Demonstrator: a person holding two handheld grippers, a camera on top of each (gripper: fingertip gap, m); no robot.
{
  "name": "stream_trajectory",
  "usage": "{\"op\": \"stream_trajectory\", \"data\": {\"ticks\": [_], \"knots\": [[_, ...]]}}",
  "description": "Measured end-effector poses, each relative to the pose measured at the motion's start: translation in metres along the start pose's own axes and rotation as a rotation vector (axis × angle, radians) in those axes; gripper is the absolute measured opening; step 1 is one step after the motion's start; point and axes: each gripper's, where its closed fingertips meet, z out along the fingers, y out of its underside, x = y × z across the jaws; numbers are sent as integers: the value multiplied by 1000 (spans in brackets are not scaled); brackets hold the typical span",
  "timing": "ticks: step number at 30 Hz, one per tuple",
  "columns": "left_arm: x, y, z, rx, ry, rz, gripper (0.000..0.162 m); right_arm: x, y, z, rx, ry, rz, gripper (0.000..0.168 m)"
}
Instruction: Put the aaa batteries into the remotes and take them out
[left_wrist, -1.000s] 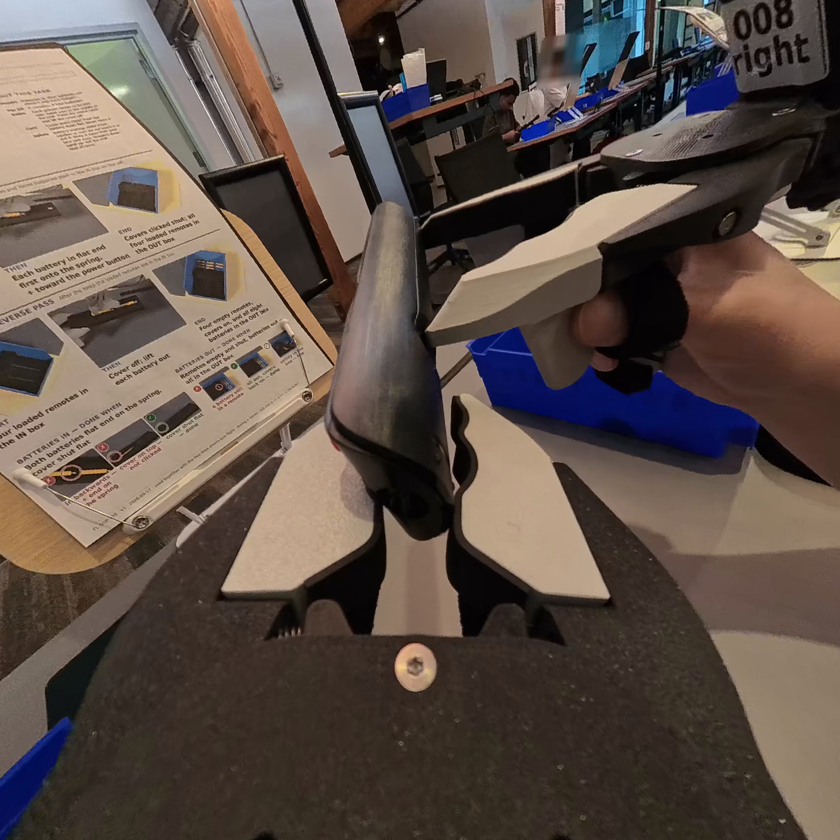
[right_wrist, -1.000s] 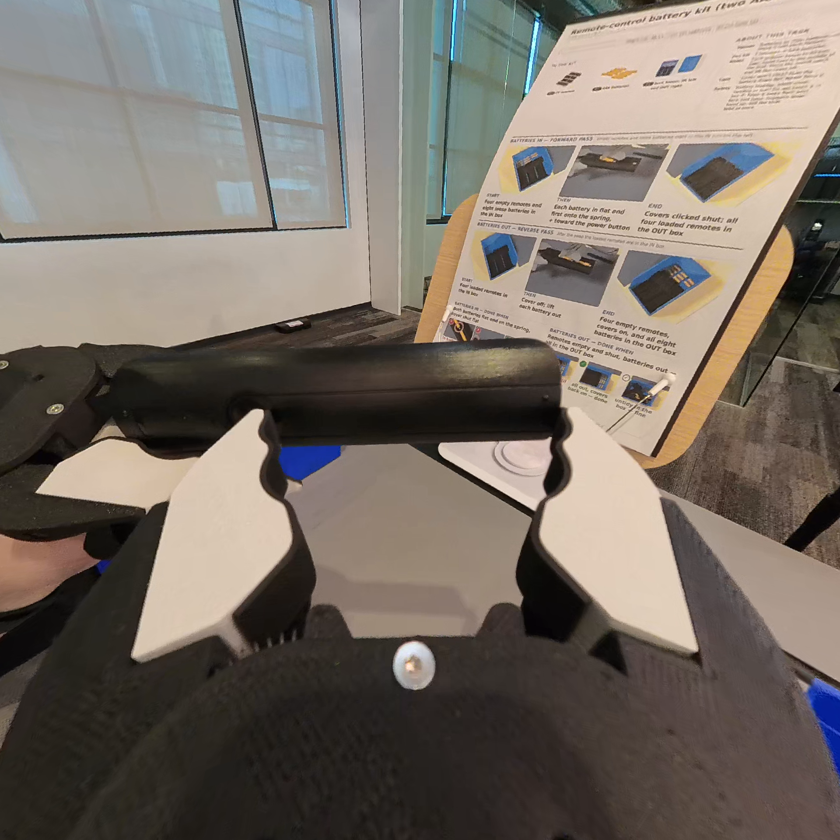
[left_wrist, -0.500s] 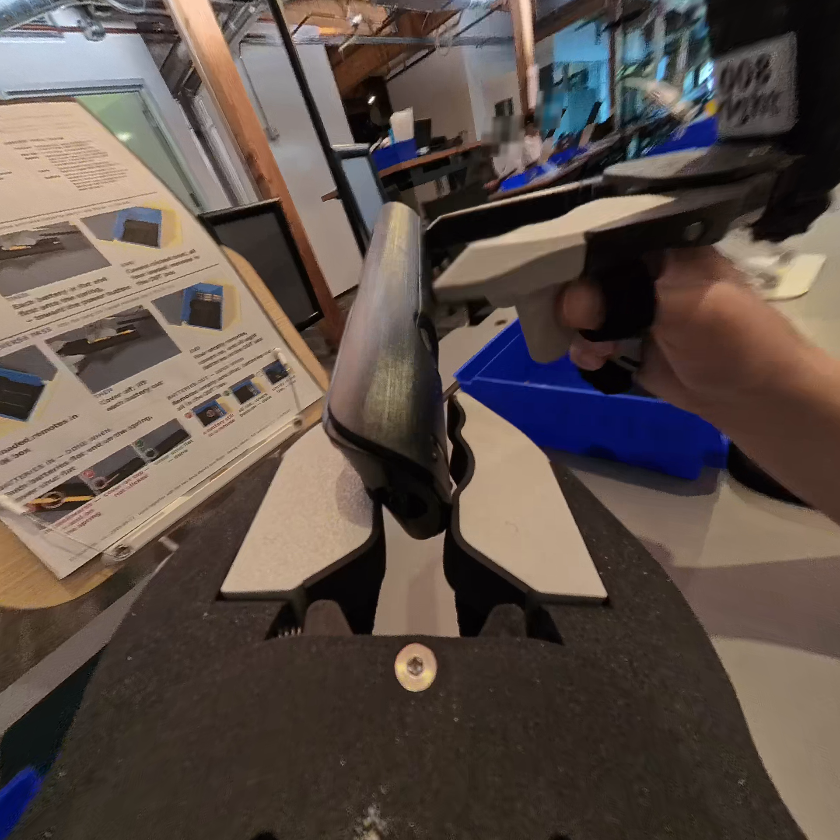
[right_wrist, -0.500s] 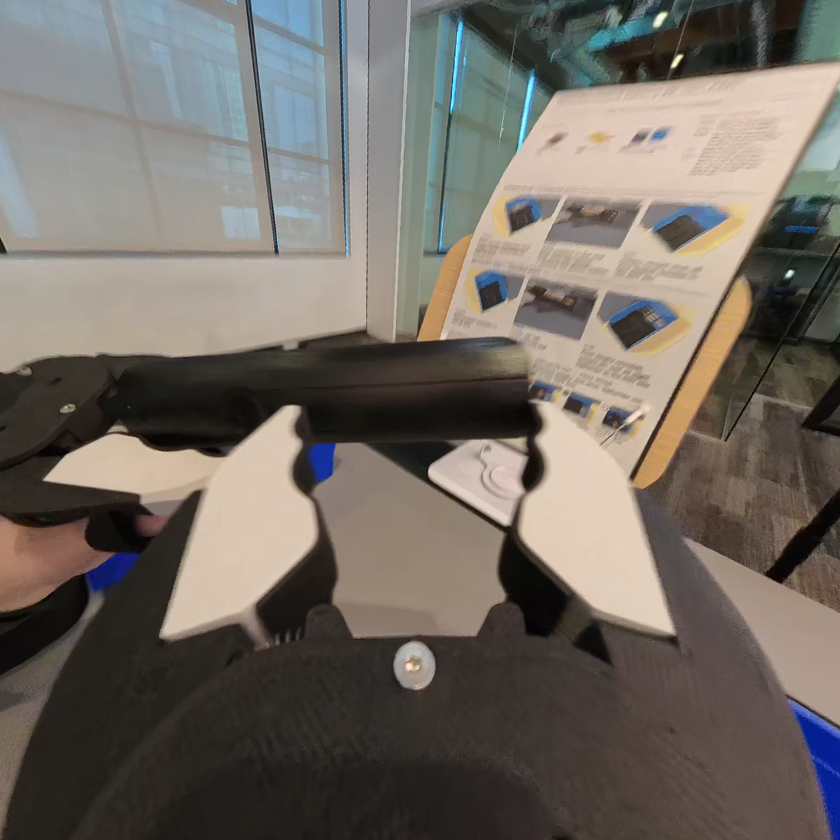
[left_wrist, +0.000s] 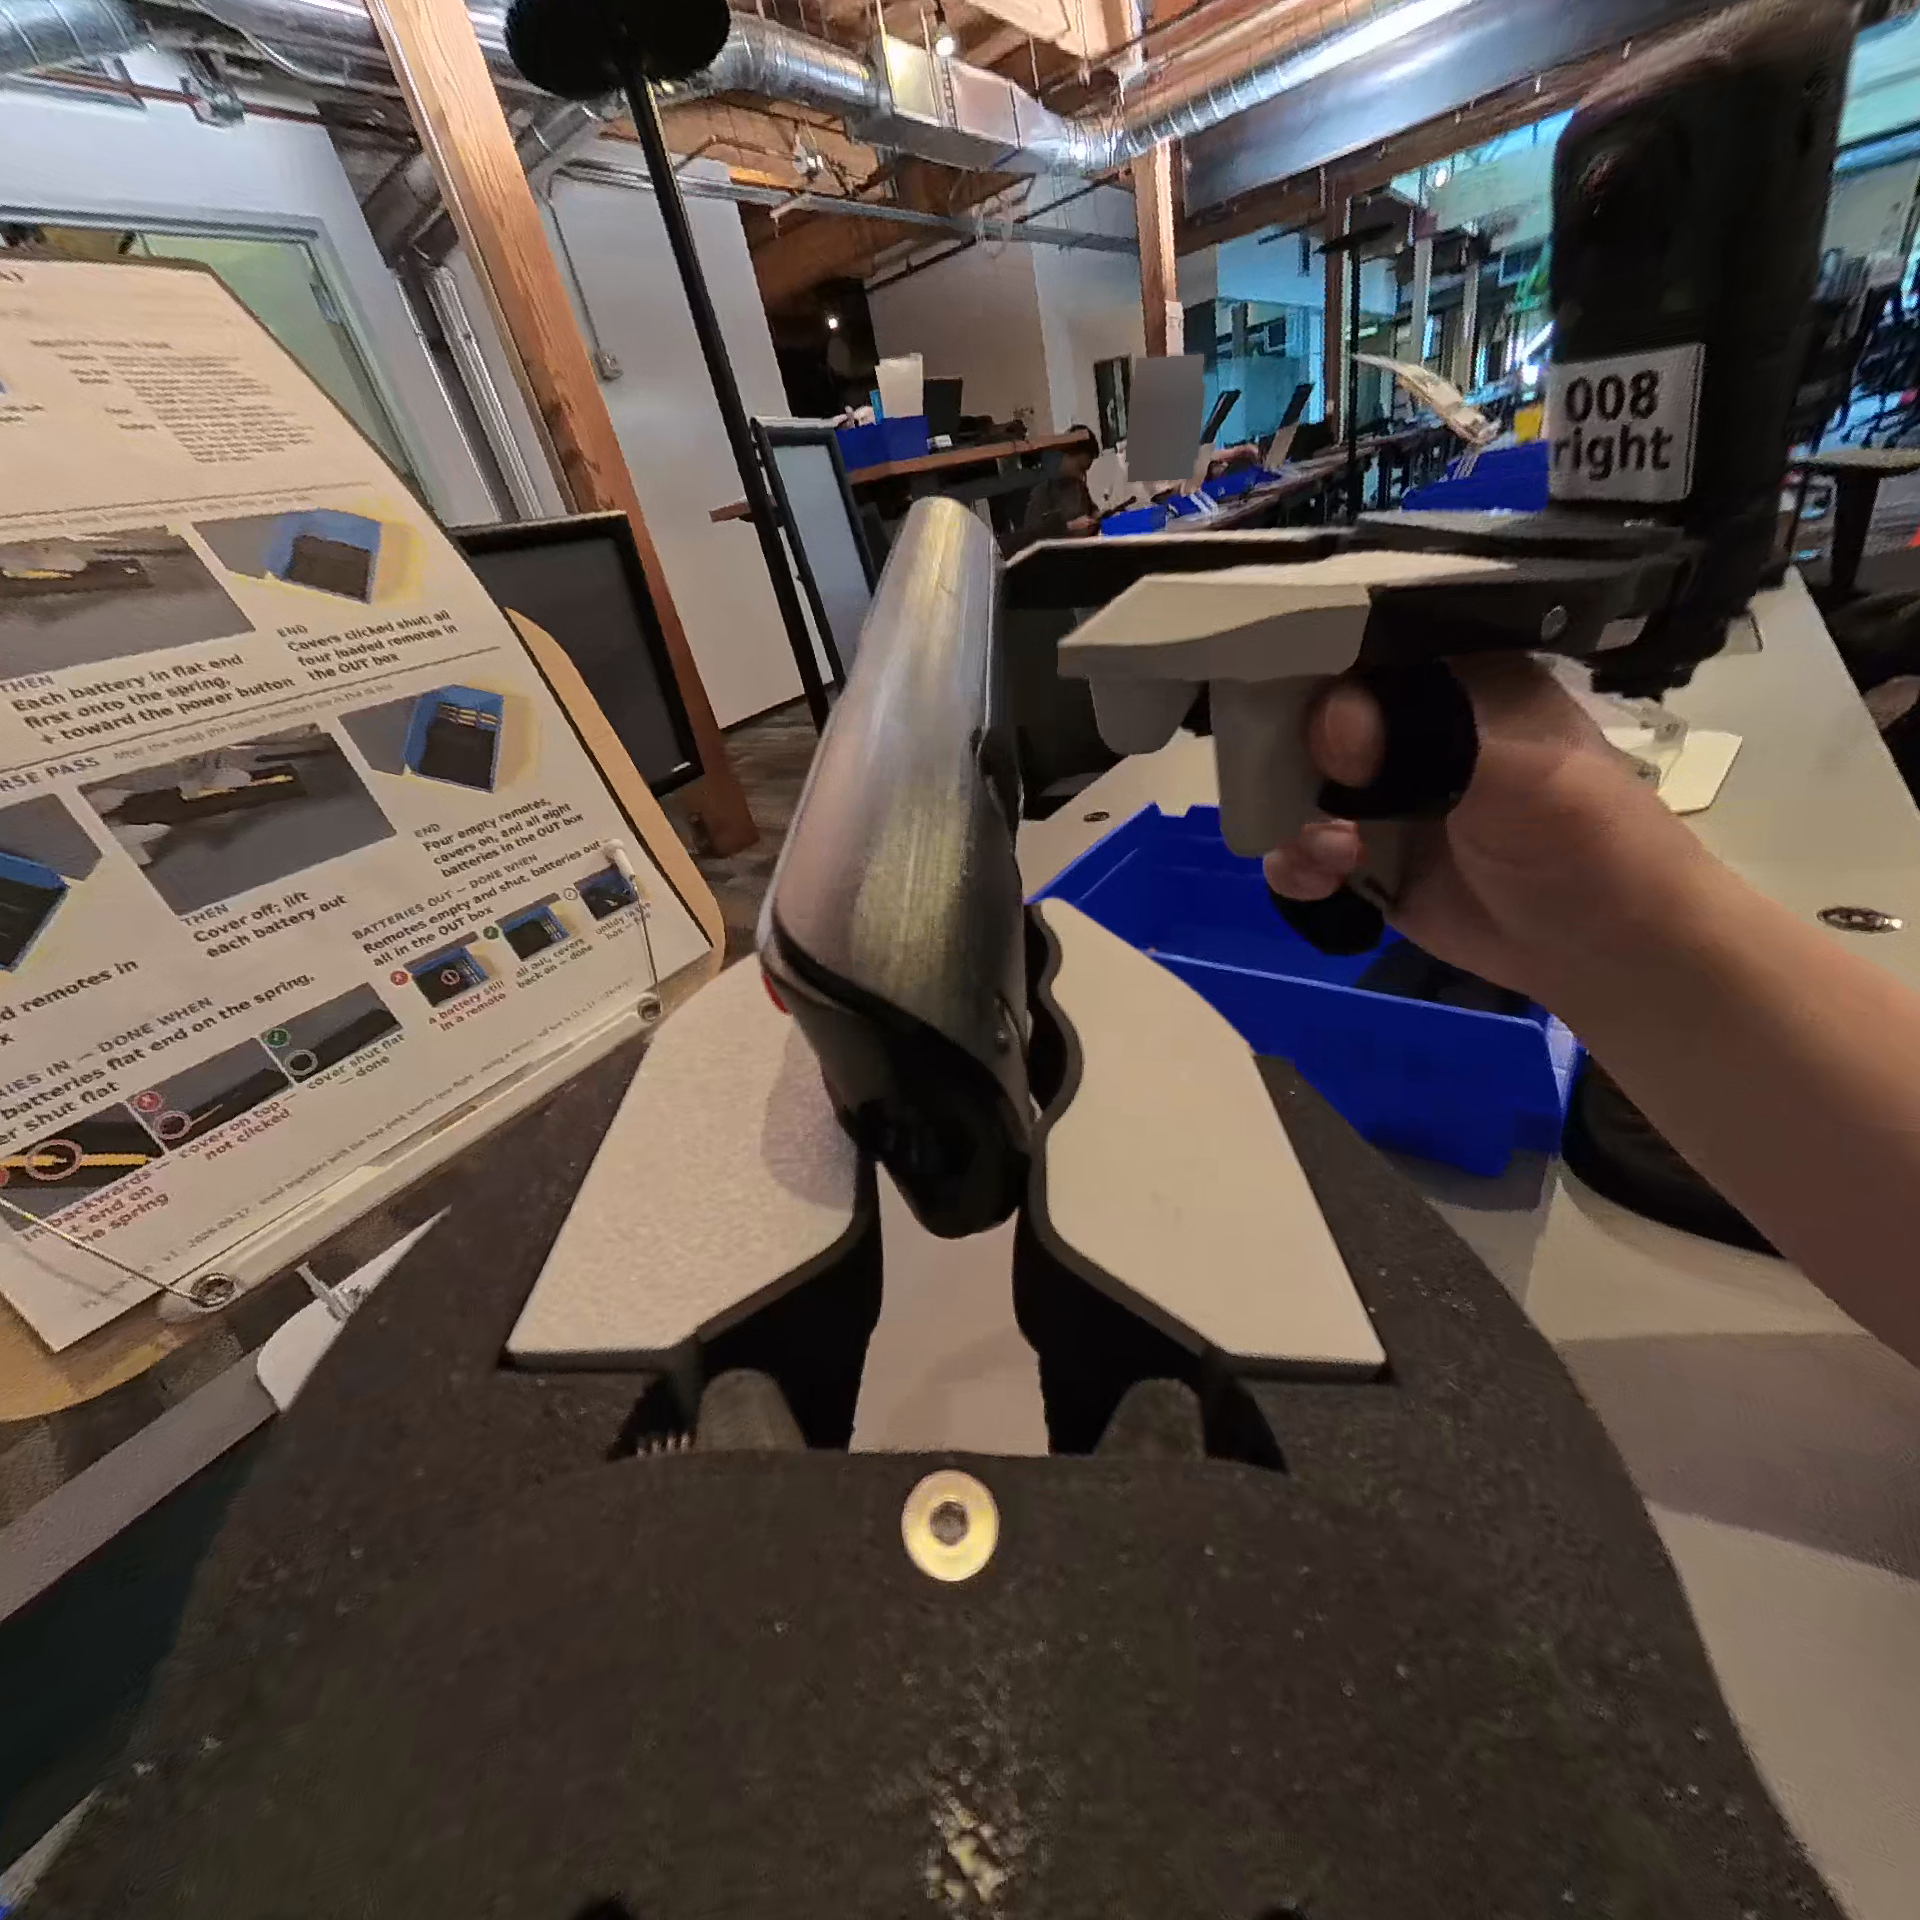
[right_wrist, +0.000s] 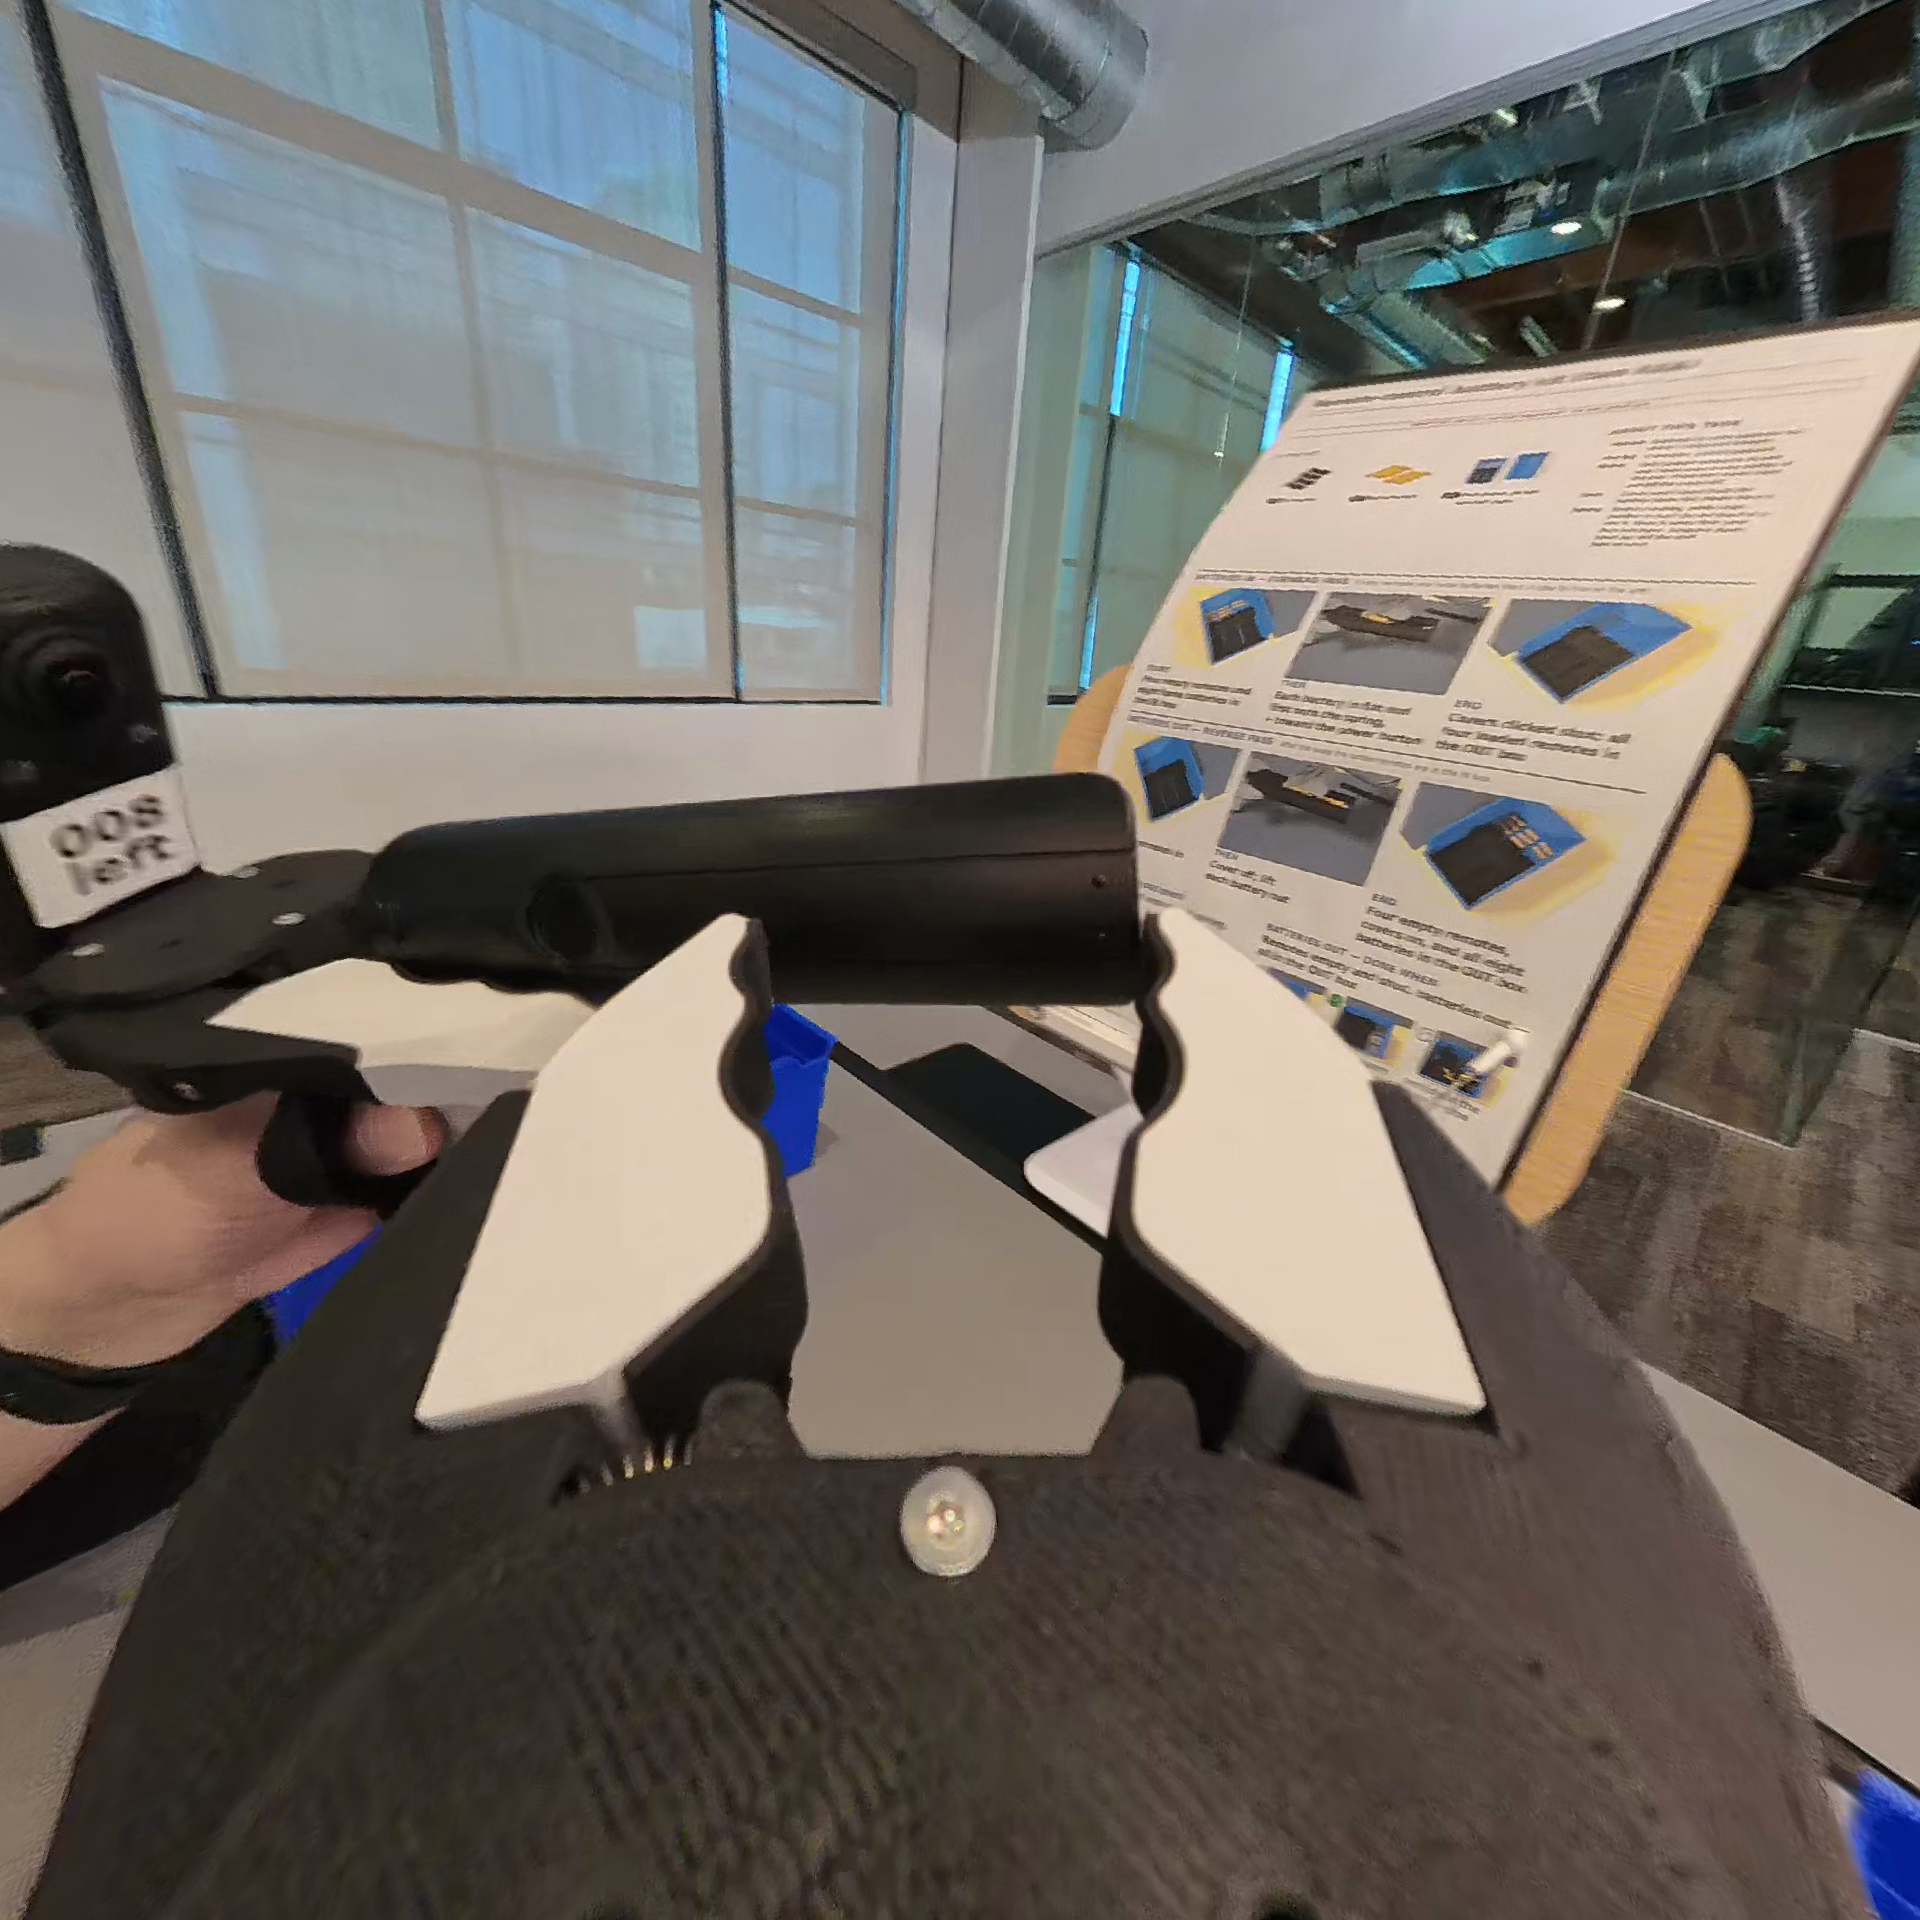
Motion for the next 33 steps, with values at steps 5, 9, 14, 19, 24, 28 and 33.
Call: {"op": "stream_trajectory", "data": {"ticks": [5, 9, 14, 19, 24, 28, 33], "knots": [[4, 3, 2, -29, -14, 16, 26, 3, 4, 1, -56, 90, -92, 68], [5, 4, 2, -46, -33, 41, 26, 3, 4, -1, -64, 115, -104, 68], [8, 4, 3, -47, -23, 49, 27, 3, 2, -2, -56, 131, -127, 67], [6, 3, 3, -21, -7, 8, 26, 4, 3, 0, -58, 134, -141, 67], [-13, 1, -3, 22, -3, -93, 23, 1, 4, 4, -38, 168, -110, 65], [-23, 9, -3, 17, 13, -176, 23, -8, 11, 13, -46, 229, -165, 68], [-30, 23, 0, -69, -26, -114, 23, -57, 19, 22, -104, 56, -537, 20]]}}
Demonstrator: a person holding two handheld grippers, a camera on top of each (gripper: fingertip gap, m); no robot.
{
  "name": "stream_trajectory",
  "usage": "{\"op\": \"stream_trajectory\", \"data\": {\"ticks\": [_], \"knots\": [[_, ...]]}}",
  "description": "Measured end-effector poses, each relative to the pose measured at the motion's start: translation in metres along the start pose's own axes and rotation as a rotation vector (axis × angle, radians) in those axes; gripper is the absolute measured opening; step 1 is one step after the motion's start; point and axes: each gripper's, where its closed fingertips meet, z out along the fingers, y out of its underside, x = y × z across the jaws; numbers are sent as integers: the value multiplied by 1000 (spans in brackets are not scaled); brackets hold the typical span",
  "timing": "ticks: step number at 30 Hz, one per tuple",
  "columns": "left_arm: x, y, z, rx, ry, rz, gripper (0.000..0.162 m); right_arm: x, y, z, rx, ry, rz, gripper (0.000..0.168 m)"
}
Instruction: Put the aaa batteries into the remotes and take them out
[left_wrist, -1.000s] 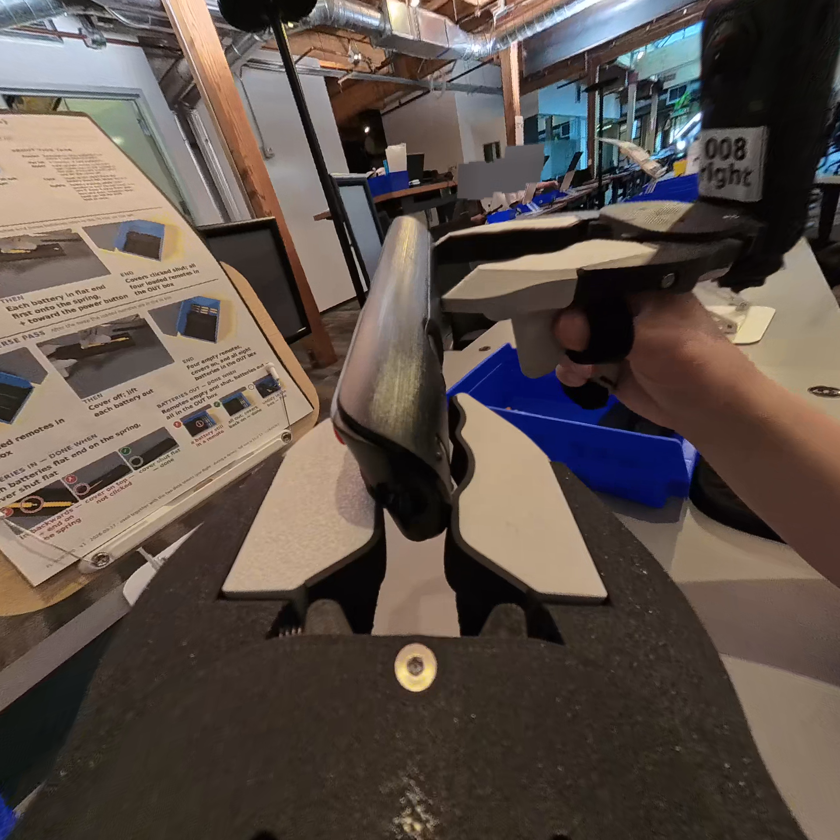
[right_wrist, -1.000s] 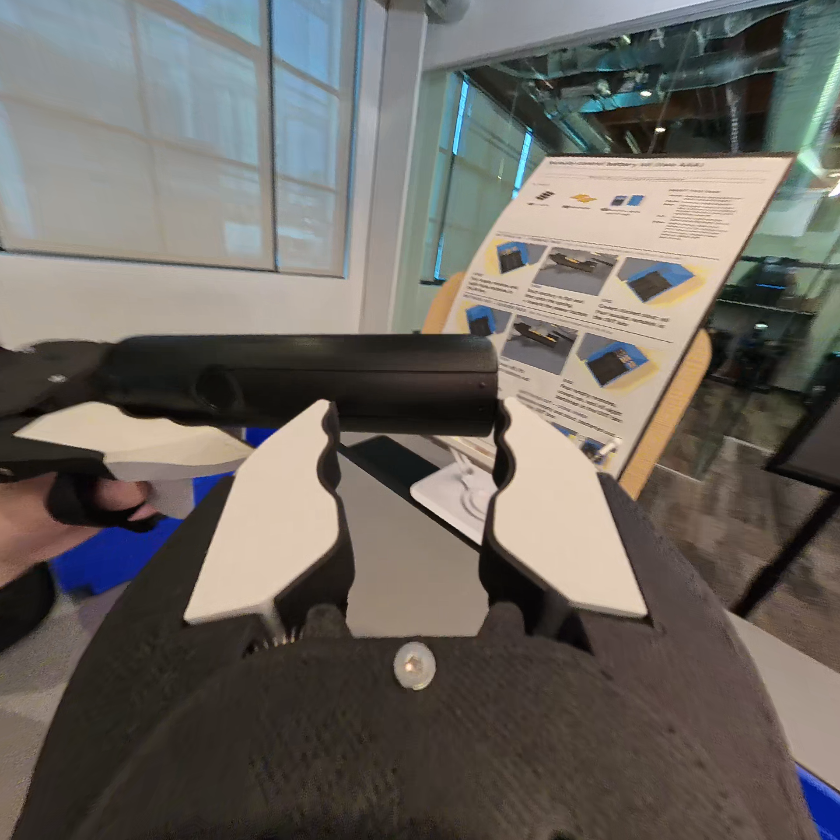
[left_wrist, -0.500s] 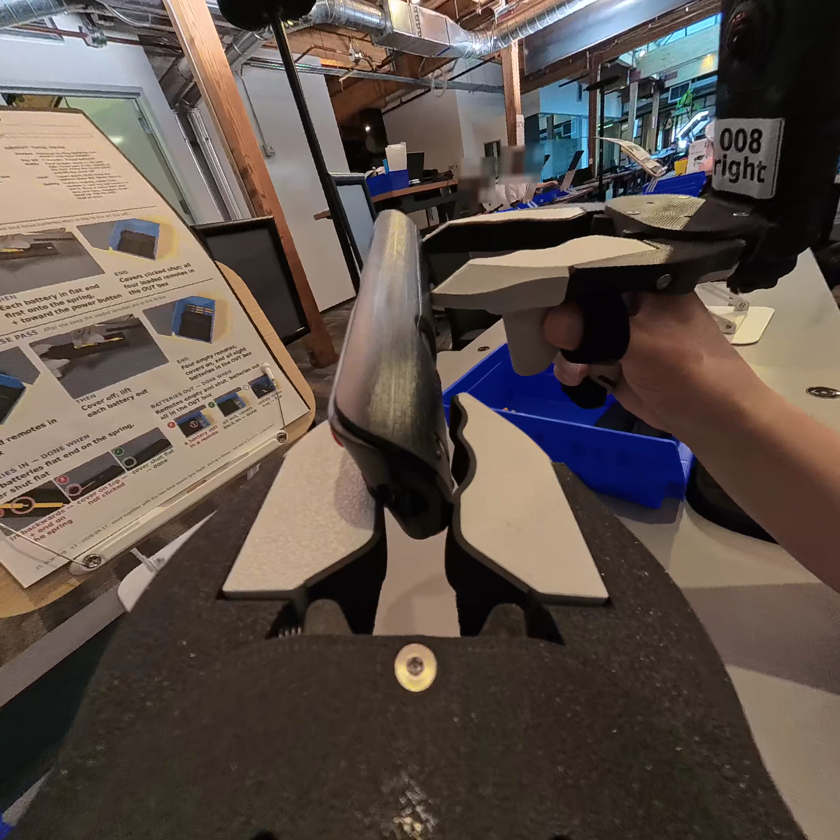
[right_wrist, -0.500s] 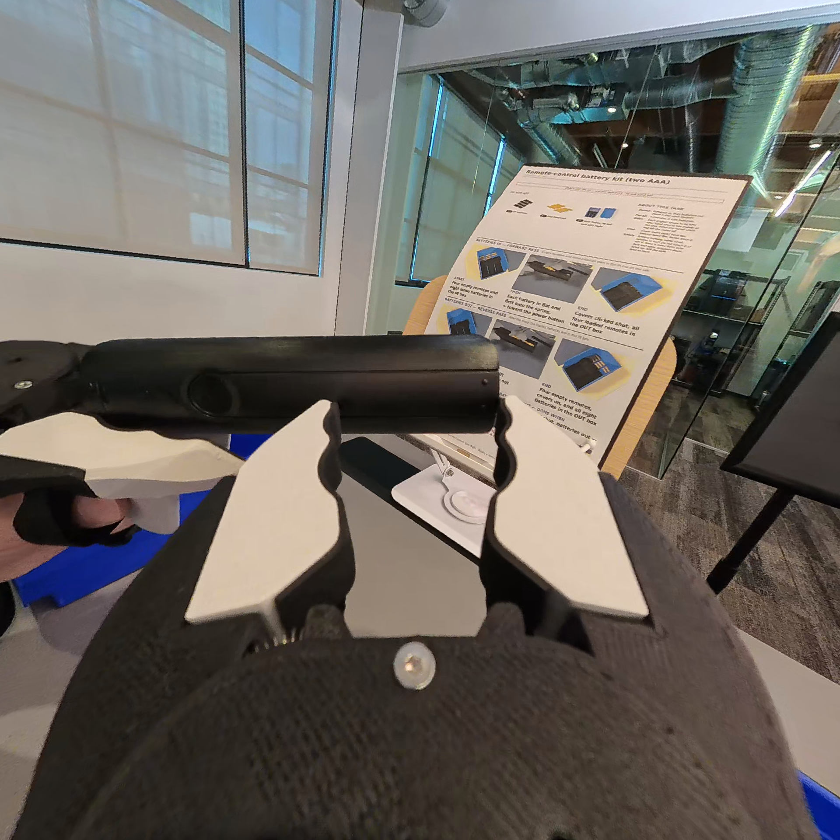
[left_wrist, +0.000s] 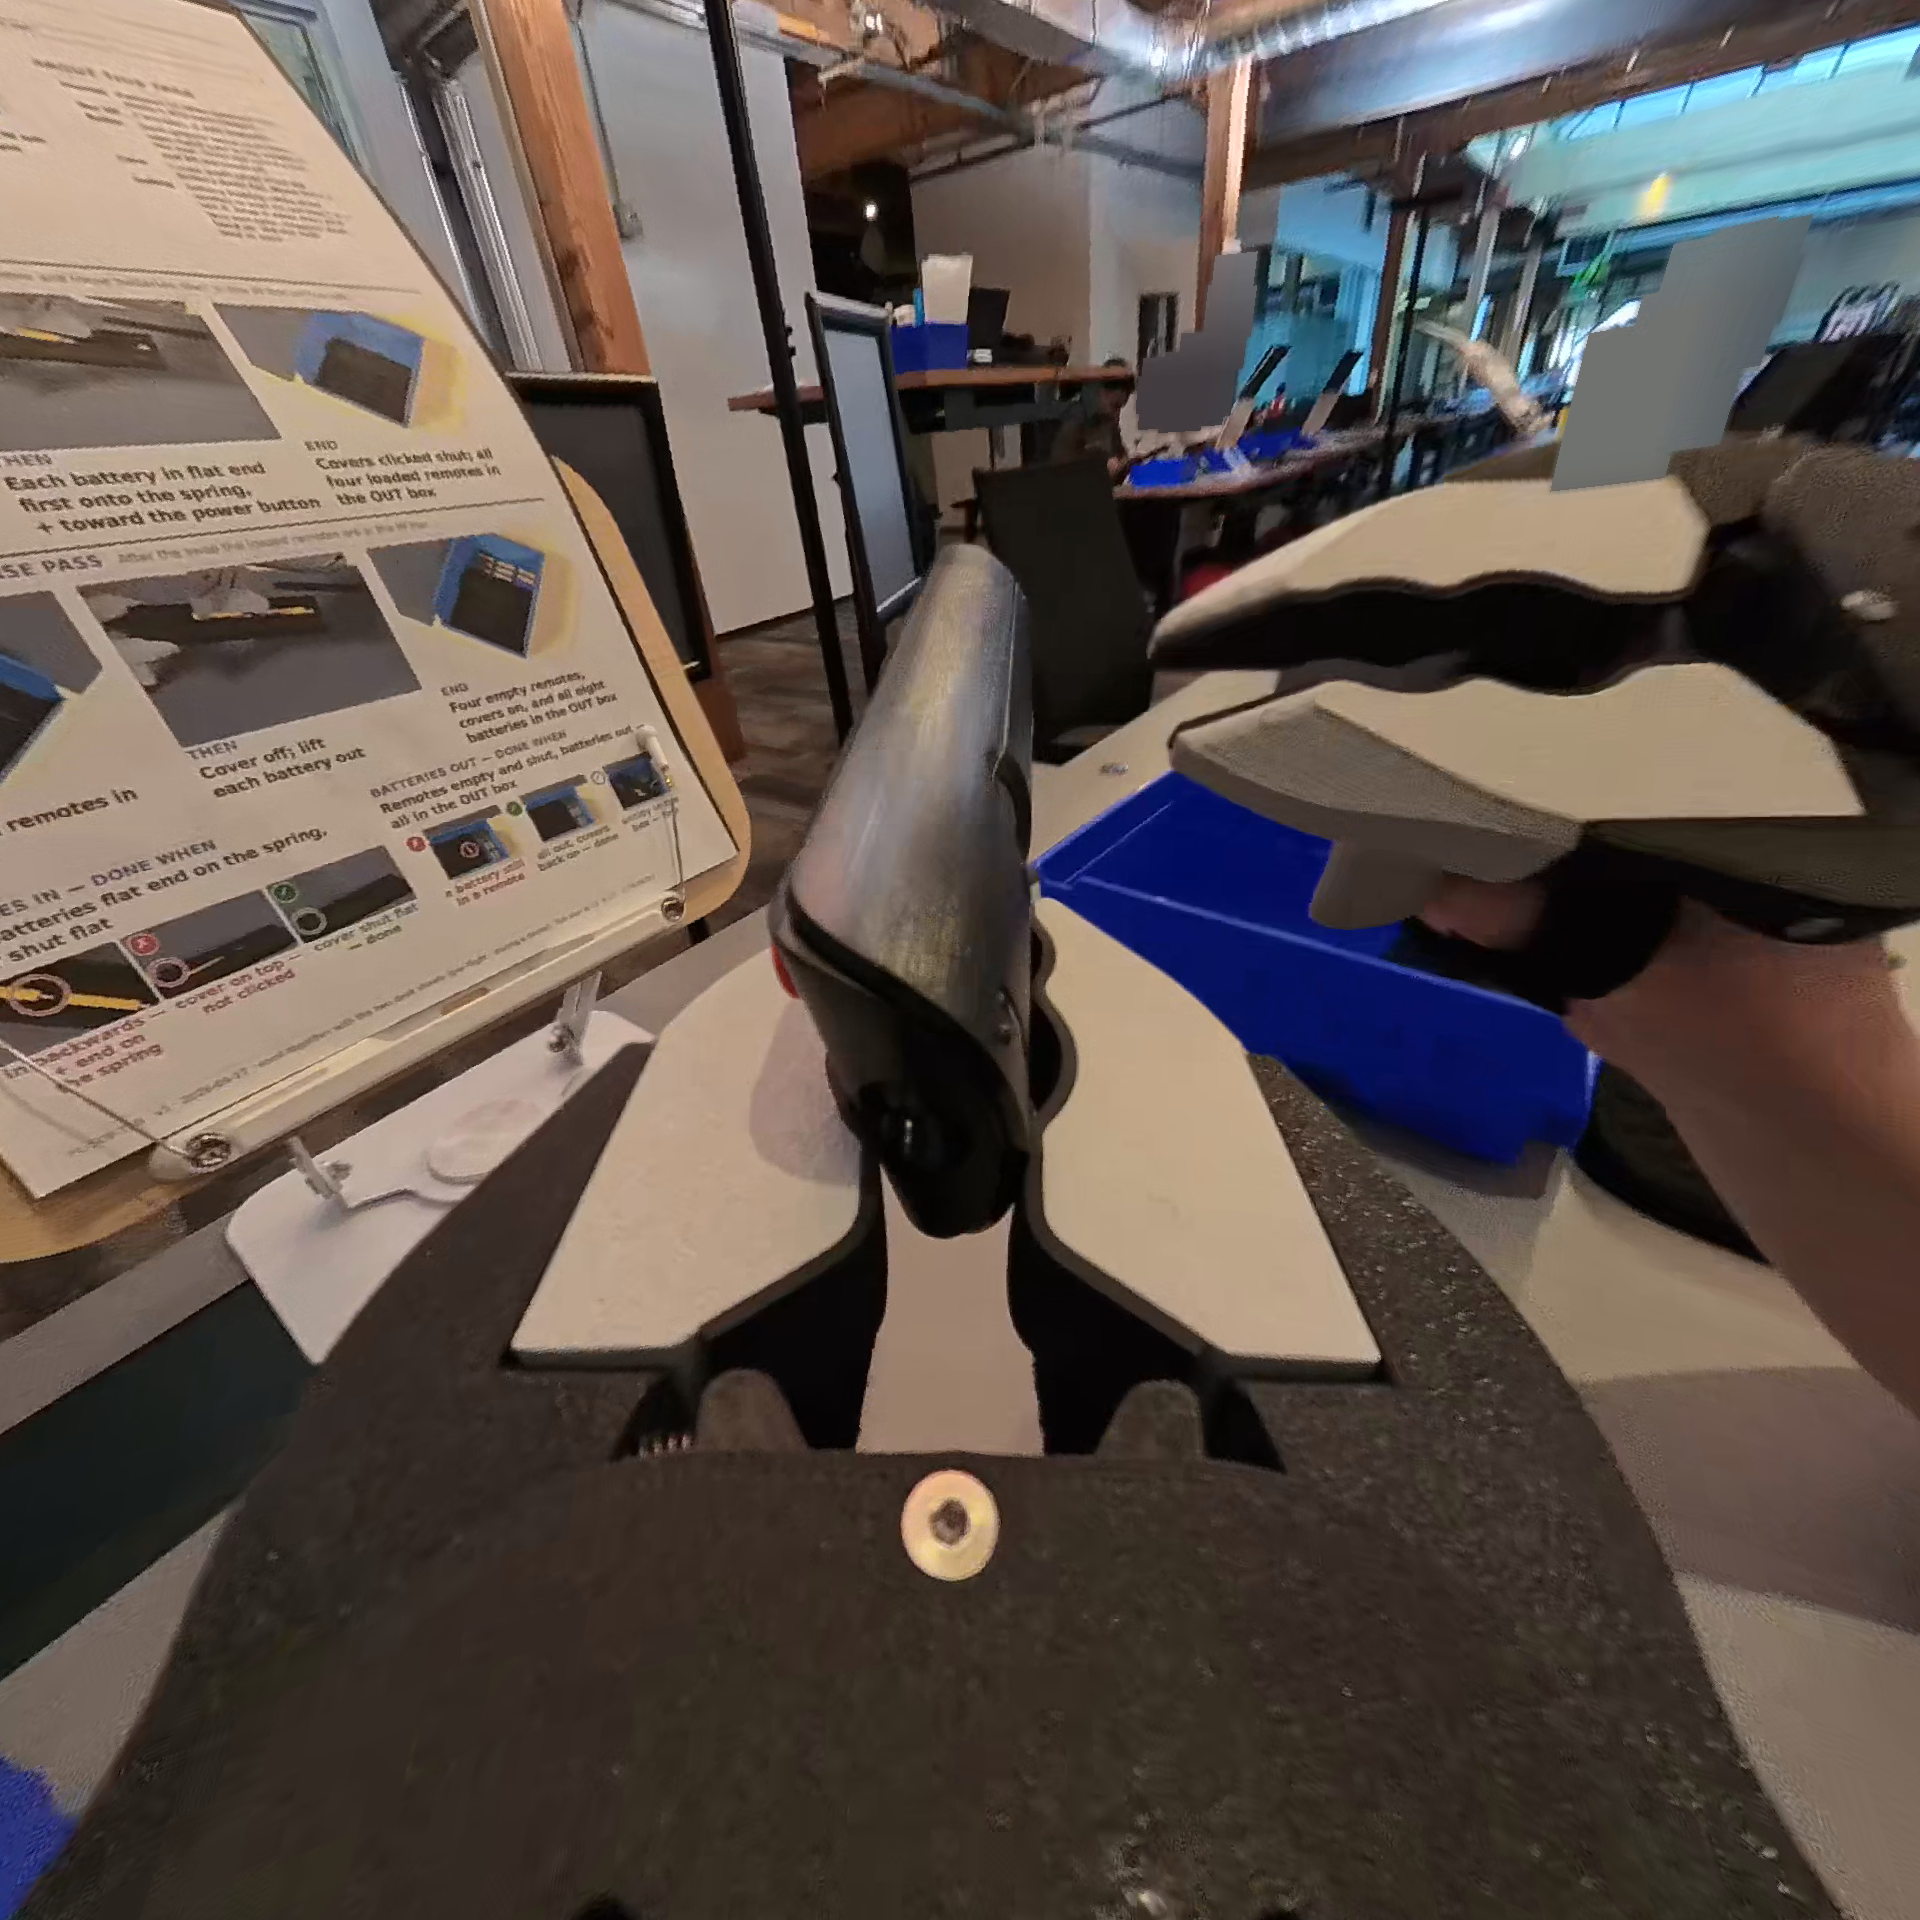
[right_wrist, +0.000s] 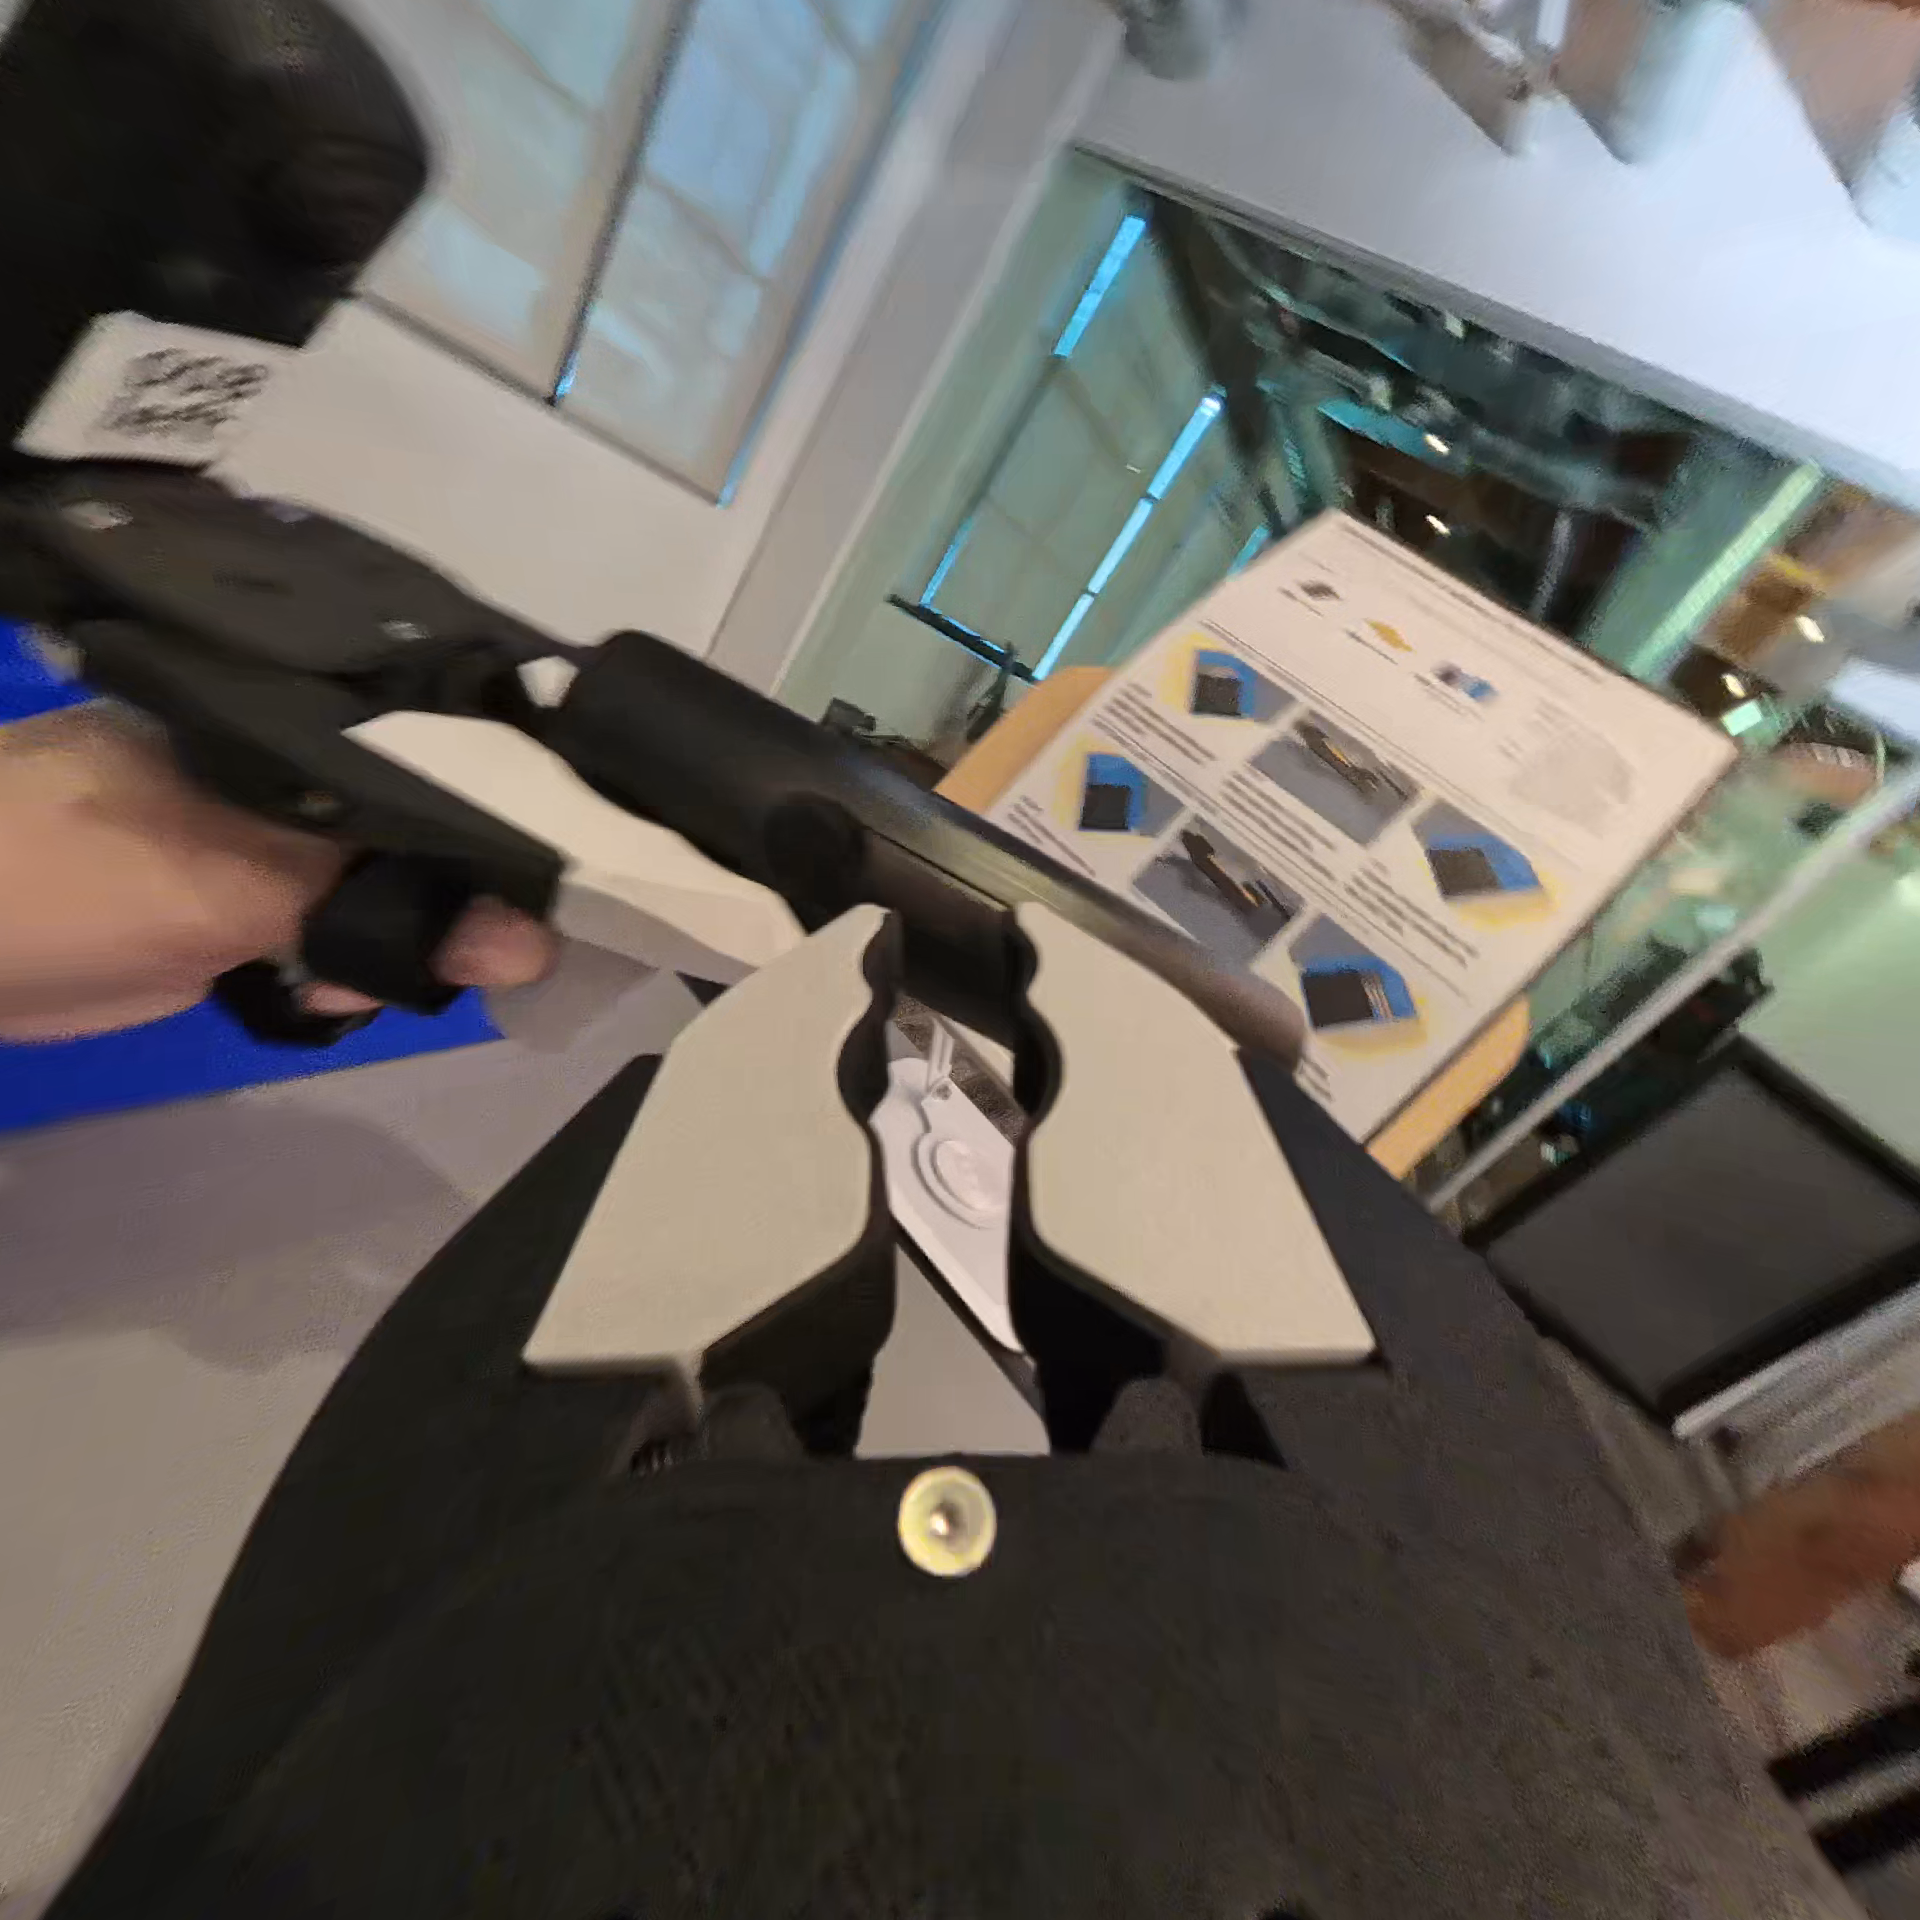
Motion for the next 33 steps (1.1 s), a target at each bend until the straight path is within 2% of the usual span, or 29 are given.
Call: {"op": "stream_trajectory", "data": {"ticks": [2, 7, 12, 15, 18, 33], "knots": [[3, 9, 5, -56, -5, 35, 23, -16, -1, 3, 3, -58, -56, 1], [14, 28, 15, -140, 37, 49, 23, -24, 26, 13, -125, -98, -146, 1], [18, 38, 19, -158, 128, -57, 23, -28, 41, 11, -143, -192, -98, 1], [17, 41, 21, -145, 130, -97, 22, -29, 50, 11, -175, -232, -92, 2], [18, 38, 20, -122, 163, -155, 22, -29, 49, 10, -167, -240, -80, 2], [20, 37, 21, -106, 190, -209, 22, -25, 50, 10, -199, -210, -120, 2]]}}
